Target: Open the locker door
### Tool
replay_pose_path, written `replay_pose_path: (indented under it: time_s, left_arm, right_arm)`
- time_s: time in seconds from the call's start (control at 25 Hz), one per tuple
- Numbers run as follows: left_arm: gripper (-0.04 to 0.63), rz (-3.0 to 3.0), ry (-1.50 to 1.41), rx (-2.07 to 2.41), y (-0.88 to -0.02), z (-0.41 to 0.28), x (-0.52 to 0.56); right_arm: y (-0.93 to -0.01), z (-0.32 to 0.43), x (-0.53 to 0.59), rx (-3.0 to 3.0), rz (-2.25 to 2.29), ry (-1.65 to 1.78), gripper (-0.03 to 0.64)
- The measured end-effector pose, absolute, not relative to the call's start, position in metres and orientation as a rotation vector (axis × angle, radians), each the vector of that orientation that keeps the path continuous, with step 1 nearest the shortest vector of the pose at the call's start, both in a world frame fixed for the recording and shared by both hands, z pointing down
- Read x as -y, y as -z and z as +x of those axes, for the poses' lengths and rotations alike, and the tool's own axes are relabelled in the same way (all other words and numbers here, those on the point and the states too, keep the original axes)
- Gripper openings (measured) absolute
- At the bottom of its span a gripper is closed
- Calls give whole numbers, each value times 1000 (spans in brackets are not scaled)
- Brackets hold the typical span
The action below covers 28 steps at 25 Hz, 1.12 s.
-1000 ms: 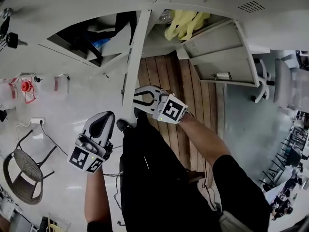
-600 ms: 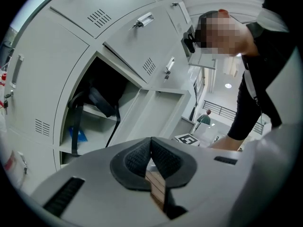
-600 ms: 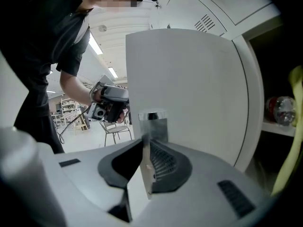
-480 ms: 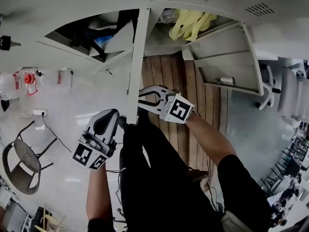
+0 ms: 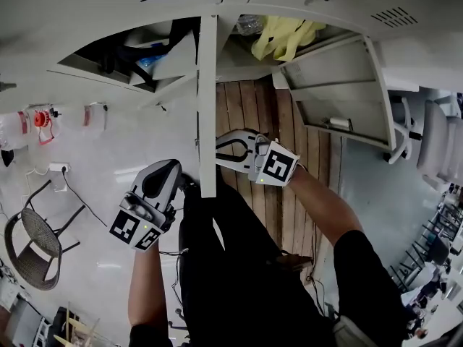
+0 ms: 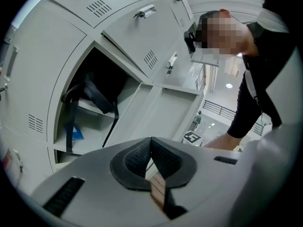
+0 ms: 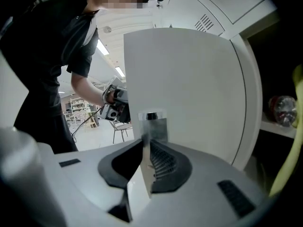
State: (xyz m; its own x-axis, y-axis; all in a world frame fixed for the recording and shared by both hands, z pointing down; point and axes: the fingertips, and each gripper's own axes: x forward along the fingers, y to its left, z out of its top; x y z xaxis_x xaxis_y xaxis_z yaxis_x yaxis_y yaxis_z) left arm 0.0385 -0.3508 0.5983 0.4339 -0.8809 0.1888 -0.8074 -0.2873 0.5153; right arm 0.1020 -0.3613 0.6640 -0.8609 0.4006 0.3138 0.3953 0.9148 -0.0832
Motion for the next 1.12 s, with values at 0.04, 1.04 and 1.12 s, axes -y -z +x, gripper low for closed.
replay_pose_path:
  time_s: [0.04,1.04,1.12]
  left_arm:
    - [11,2146,176,1413,-600,39,353]
    - [11,2187,134,1322,-600,74,367]
    - [11,2188,141,1312,-599,77,365]
  right_arm:
    - [-664,104,362,2749,-596,-22,60]
    - [-680,167,380,2677,-546,-28,9]
    - [-682,174,379,2695,-466,-104,9]
